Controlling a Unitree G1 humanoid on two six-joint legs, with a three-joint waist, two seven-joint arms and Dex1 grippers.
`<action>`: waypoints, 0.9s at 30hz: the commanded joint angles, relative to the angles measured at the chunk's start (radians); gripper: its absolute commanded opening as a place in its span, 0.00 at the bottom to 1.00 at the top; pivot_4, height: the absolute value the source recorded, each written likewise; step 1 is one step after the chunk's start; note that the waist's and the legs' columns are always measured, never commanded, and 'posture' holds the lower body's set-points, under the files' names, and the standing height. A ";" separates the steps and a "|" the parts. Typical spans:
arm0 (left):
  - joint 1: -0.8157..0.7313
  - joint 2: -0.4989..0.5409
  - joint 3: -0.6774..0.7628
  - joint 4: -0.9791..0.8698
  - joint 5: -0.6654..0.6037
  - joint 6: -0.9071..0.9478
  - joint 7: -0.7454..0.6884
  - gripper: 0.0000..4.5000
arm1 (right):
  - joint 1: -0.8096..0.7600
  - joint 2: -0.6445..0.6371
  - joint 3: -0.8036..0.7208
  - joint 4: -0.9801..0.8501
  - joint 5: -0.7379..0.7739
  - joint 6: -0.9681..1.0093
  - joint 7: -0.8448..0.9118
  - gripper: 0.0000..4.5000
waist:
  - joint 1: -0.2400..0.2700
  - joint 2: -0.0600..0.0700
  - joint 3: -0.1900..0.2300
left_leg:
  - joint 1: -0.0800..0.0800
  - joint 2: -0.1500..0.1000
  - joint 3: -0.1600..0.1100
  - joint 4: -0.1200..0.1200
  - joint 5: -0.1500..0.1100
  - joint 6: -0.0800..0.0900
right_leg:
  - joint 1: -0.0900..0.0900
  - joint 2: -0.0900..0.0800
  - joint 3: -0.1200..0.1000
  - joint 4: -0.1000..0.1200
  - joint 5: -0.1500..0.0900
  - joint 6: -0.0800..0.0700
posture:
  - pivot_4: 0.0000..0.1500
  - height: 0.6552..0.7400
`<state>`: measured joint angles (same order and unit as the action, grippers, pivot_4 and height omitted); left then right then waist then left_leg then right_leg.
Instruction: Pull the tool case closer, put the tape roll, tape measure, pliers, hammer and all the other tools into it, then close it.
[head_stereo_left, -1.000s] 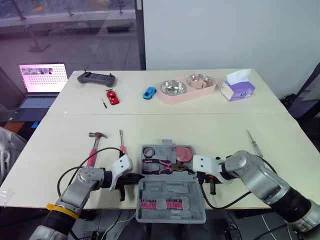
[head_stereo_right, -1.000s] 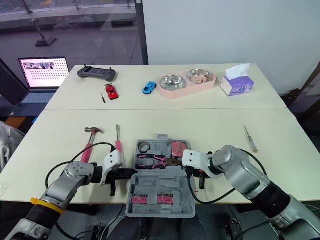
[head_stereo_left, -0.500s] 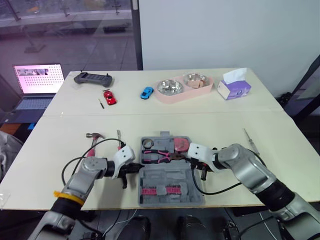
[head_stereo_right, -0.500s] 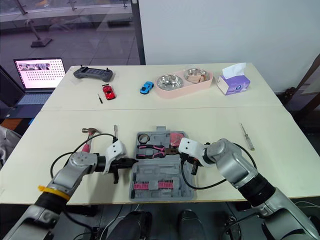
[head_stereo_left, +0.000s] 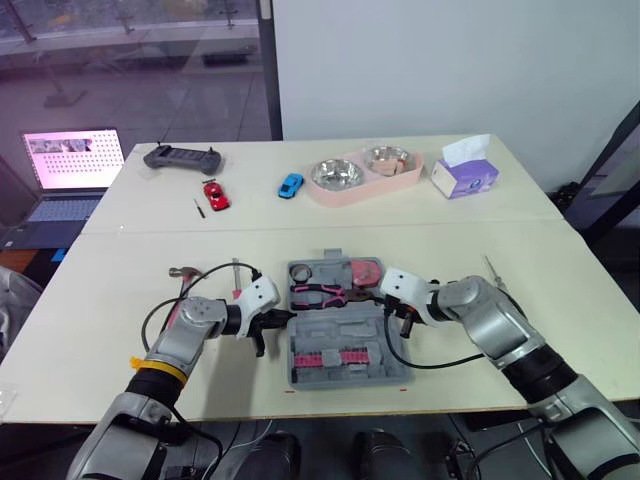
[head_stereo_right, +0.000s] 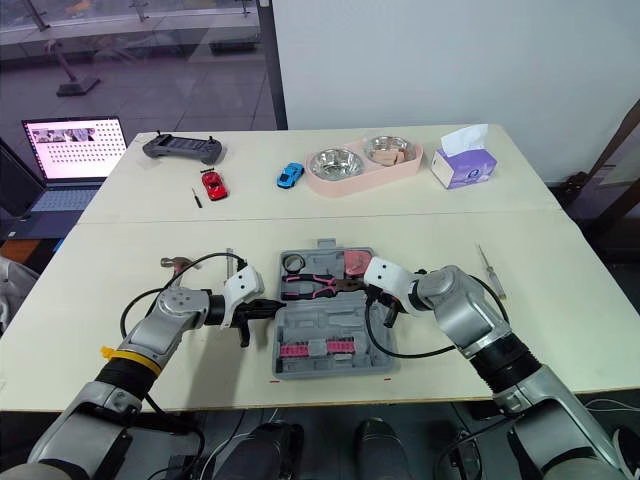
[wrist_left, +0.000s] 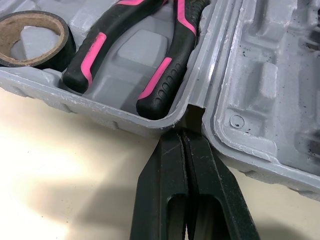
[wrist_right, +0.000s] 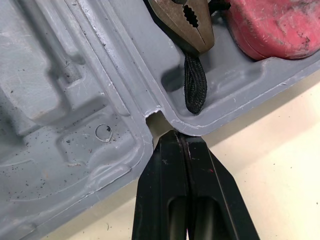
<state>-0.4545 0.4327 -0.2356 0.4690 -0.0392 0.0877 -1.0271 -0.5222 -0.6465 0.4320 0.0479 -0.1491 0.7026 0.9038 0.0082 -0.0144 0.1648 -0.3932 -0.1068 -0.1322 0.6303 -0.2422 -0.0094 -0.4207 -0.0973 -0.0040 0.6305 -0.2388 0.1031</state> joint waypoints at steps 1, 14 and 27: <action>-0.024 0.001 0.026 -0.023 -0.014 -0.032 0.005 0.01 | -0.018 0.031 0.007 -0.052 0.021 -0.003 0.025 0.00 | -0.001 0.000 0.000 | 0.000 0.000 0.000 0.000 0.000 0.000 | 0.000 0.000 0.000 0.000 0.000 0.000 | 1.00 1.00; 0.001 0.008 0.047 -0.053 -0.034 -0.028 0.004 0.01 | -0.013 0.032 0.017 -0.077 0.010 0.015 0.042 0.00 | -0.006 0.000 0.000 | 0.000 0.000 0.000 0.000 0.000 0.000 | 0.000 0.000 0.000 0.000 0.000 0.000 | 1.00 1.00; 0.006 0.015 0.046 -0.066 -0.031 -0.015 -0.003 0.01 | 0.006 0.025 -0.001 -0.093 0.018 0.049 0.036 0.00 | -0.004 0.000 0.000 | 0.000 0.000 0.000 0.000 0.000 0.000 | 0.000 0.000 0.000 0.000 0.000 0.000 | 1.00 1.00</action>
<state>-0.4204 0.4522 -0.2020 0.4400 -0.0519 0.0935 -1.0220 -0.5133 -0.6373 0.4384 0.0006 -0.1529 0.7597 0.9320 0.0040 -0.0143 0.1647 -0.3932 -0.1068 -0.1322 0.6302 -0.2422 -0.0094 -0.4210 -0.0973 -0.0040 0.6309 -0.2387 0.1030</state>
